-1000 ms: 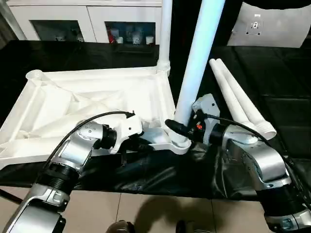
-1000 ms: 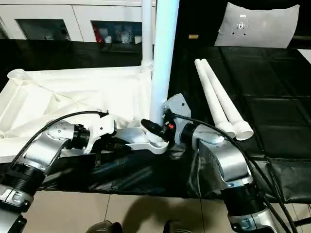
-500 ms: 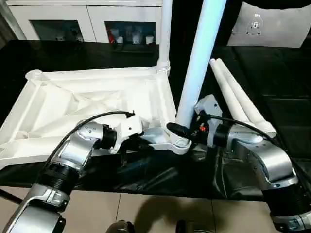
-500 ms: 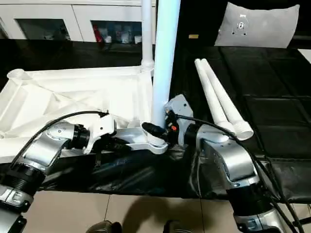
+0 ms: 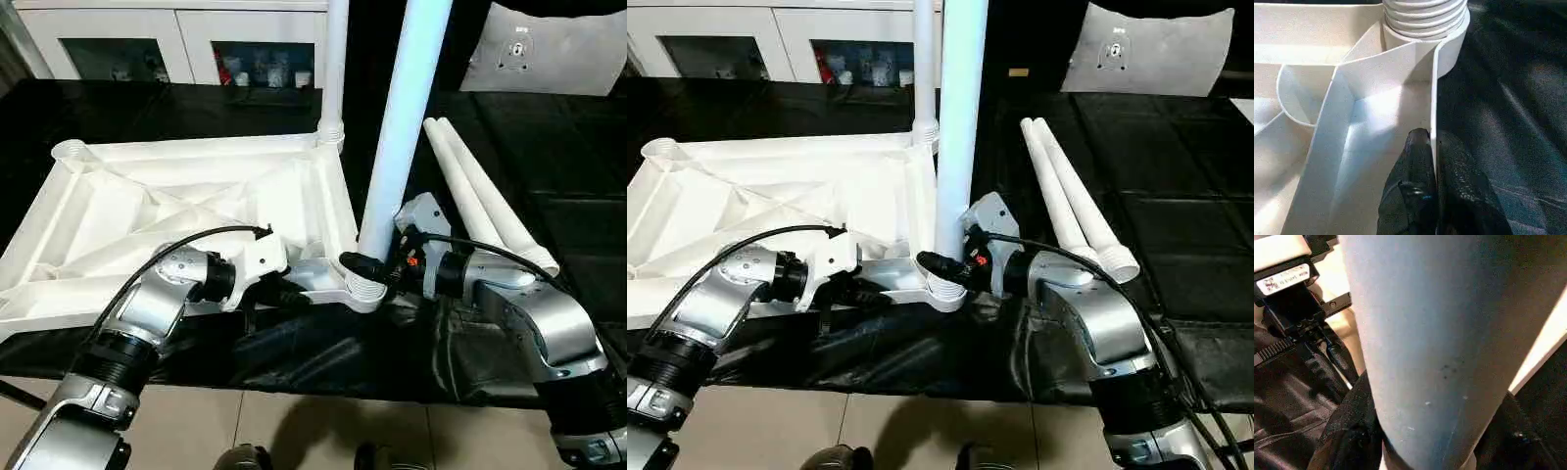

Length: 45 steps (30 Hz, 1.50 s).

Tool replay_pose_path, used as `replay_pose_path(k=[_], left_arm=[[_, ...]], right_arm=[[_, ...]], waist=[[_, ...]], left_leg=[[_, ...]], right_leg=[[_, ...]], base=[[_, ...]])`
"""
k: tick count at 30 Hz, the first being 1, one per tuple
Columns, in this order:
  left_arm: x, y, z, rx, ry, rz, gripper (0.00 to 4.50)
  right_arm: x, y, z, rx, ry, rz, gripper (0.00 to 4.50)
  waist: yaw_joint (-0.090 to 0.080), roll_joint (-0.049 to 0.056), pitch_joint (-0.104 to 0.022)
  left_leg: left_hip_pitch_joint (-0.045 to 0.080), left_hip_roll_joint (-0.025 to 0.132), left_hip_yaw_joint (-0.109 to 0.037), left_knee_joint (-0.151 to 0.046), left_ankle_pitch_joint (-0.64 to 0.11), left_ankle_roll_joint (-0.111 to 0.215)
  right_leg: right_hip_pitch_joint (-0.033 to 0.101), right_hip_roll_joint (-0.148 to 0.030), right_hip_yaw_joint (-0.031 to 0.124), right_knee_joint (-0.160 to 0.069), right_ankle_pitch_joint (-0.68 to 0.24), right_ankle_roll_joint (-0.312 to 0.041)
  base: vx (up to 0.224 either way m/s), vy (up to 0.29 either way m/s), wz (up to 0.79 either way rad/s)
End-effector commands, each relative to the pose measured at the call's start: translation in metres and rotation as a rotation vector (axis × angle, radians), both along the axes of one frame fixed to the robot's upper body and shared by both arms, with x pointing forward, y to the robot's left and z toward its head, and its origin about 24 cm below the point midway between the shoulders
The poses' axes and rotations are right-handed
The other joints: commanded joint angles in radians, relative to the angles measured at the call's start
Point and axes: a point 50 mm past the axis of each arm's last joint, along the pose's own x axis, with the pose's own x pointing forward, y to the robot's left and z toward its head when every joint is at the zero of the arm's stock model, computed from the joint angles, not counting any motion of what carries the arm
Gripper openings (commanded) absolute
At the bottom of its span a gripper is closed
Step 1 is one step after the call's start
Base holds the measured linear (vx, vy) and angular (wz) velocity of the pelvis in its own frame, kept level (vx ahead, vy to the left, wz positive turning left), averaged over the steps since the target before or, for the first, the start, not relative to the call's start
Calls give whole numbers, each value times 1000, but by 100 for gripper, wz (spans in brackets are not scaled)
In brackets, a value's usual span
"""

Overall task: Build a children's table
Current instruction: Insert table leg to table base

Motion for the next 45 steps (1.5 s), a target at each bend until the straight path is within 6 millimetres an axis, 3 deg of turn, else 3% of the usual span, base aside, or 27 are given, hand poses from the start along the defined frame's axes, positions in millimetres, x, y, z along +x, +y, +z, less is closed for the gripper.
replay_pose_path(k=[1,6,7,9,11,13,14,16,18,19,23,28,36,39,42,44,45], left_arm=[[-3,-3,-7,-26,26,16,0],[-3,-3,-6,-25,21,14,0],[-3,-3,-6,-26,21,14,0],[-3,-3,-6,-26,20,15,0],[-2,-3,-5,-33,15,20,0],[-2,-3,-4,-43,10,26,0],[-2,-3,-4,-48,10,28,0],[-1,-4,-3,-58,9,33,0],[-1,-4,-3,-65,8,37,0],[-1,-4,-3,-68,7,40,0],[0,-5,-3,-78,9,48,0],[1,-5,-3,-87,14,55,0],[-1,-4,-4,-81,12,58,0],[-3,-4,-6,-79,11,60,0],[-4,-3,-6,-77,11,60,0],[-5,-3,-5,-67,8,50,0],[-5,-3,-4,-63,7,45,0]], right_arm=[[-1,1,-3,0,27,12,191],[2,1,-8,46,56,-18,191],[3,0,-10,63,69,-30,191],[3,0,-11,75,77,-38,191],[2,-3,-20,99,108,-67,191],[-1,-7,-30,105,129,-100,191],[-3,-7,-34,111,133,-110,191],[-7,-9,-40,133,132,-132,191],[-11,-10,-45,150,129,-149,191],[-13,-10,-47,162,132,-160,191],[-19,-12,-53,215,141,-195,191],[-26,-11,-58,240,135,-196,191],[-34,-2,-68,-4,39,-40,191],[-31,1,-69,-31,30,-9,191],[-28,2,-69,-48,23,14,191],[-26,3,-69,-59,28,49,190],[-26,3,-69,-64,31,64,190]], waist=[[-3,-17,-66],[-3,-16,-65],[-3,-10,-63],[-3,-12,-63],[-2,-4,-63],[-2,-6,-63],[-1,2,-62],[-1,-3,-64],[1,9,-63],[0,6,-63],[1,16,-62],[1,15,-64],[-1,13,-59],[-5,1,-55],[-9,1,-53],[-13,-8,-46],[-15,-6,-45]], left_leg=[[10,54,-17,-73,-214,44],[9,53,-17,-72,-217,45],[10,53,-17,-73,-225,42],[12,55,-19,-75,-236,37],[12,55,-19,-74,-240,34],[12,55,-19,-75,-246,31],[12,55,-19,-76,-253,28],[11,54,-19,-77,-248,29],[12,55,-21,-78,-257,29],[11,55,-20,-79,-260,30],[14,56,-23,-83,-288,25],[11,55,-22,-85,-269,38],[13,55,-22,-88,-297,35],[11,55,-24,-89,-305,44],[15,55,-26,-90,-335,39],[12,56,-26,-93,-339,41],[12,56,-27,-94,-347,41]], right_leg=[[42,-84,56,-83,-392,-175],[42,-85,56,-83,-391,-180],[40,-85,56,-86,-403,-180],[40,-84,55,-85,-408,-178],[40,-86,56,-85,-390,-184],[41,-84,56,-85,-381,-188],[40,-85,56,-86,-378,-190],[43,-85,56,-84,-361,-193],[43,-84,54,-84,-355,-197],[44,-84,54,-86,-352,-198],[43,-84,54,-87,-366,-198],[45,-83,52,-87,-334,-203],[40,-85,53,-97,-426,-168],[37,-87,54,-101,-484,-150],[33,-86,52,-106,-528,-136],[28,-85,55,-108,-538,-126],[28,-86,55,-107,-537,-128]], base=[[0,0,0],[0,0,0],[0,0,0],[0,0,0],[0,0,0],[0,0,0],[0,0,0],[0,0,0],[0,0,0],[0,0,0],[0,0,0],[0,0,0],[0,0,0],[0,0,0],[0,0,0],[0,0,0],[0,0,0]])
